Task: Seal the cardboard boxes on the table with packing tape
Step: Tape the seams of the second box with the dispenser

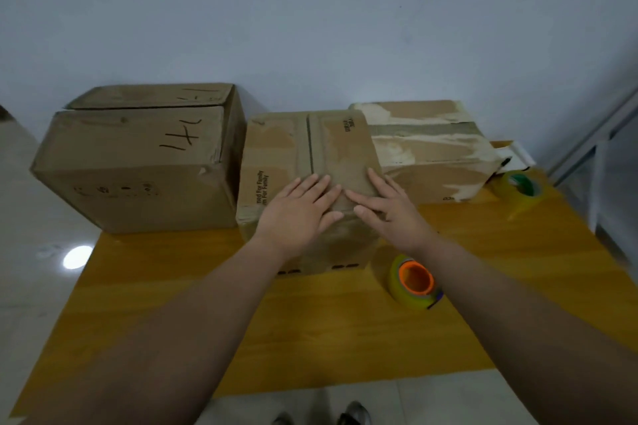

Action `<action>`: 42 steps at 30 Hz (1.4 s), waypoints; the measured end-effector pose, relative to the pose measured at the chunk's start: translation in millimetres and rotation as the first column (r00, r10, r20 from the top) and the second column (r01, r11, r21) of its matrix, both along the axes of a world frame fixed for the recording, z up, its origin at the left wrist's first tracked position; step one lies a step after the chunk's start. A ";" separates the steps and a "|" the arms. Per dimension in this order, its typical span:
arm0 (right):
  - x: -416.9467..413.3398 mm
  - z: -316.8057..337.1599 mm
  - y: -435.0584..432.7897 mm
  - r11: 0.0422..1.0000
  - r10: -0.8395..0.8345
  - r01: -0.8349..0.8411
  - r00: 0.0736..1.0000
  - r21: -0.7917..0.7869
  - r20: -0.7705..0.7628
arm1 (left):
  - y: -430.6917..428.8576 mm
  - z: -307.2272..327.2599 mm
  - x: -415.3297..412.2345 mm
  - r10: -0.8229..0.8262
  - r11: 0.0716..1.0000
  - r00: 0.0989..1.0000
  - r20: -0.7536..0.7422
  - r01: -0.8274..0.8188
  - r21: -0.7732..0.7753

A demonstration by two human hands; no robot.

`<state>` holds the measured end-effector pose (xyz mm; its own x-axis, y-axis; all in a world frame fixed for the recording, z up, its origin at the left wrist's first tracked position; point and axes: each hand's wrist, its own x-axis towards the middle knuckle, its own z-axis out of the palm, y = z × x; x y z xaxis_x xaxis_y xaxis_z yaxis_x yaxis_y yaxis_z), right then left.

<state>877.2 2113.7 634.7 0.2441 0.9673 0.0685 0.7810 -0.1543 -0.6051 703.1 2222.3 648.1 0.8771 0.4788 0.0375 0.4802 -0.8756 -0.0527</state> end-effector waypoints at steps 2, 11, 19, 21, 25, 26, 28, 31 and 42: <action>0.1 -9.4 -2.8 0.998 0.032 -0.030 0.999 0.064 -0.028 | -0.6 -3.5 -0.7 0.010 0.998 1.000 -0.020 -0.009 0.062; 17.0 -21.6 -6.8 0.981 0.163 -0.170 0.983 0.089 0.080 | -2.4 -4.2 2.8 0.035 0.993 0.994 -0.106 -0.022 0.120; 29.7 -21.4 -21.5 0.982 0.179 -0.178 0.984 0.059 -0.004 | -32.1 2.7 50.0 0.009 0.999 1.000 -0.011 -0.009 0.038; 30.7 -19.9 -23.4 0.977 0.210 -0.212 0.975 -0.012 -0.077 | -31.2 -1.1 61.9 0.027 1.000 0.999 -0.018 -0.027 0.000; 20.8 -10.7 -22.7 0.994 0.098 -0.104 0.834 0.020 -0.543 | -31.2 -11.0 66.8 0.098 0.994 0.993 -0.068 -0.094 0.054; 14.5 -9.1 -20.3 0.999 0.031 -0.004 0.789 0.045 -0.613 | -32.0 -12.4 67.6 0.110 0.993 0.991 -0.072 -0.106 0.061; 1.8 -8.8 -16.4 0.982 -0.060 0.158 0.787 0.107 -0.614 | -31.5 -13.9 66.4 0.106 0.992 0.992 -0.073 -0.100 0.079; -2.7 -17.9 -15.5 0.974 -0.123 0.193 0.892 0.119 -0.435 | -22.3 -12.8 45.7 0.059 0.989 0.996 -0.071 -0.049 0.137; 0.4 -16.1 -19.0 0.974 -0.168 0.220 0.876 0.063 -0.453 | 25.0 -8.8 -92.9 0.251 0.964 0.968 -0.011 -0.248 0.094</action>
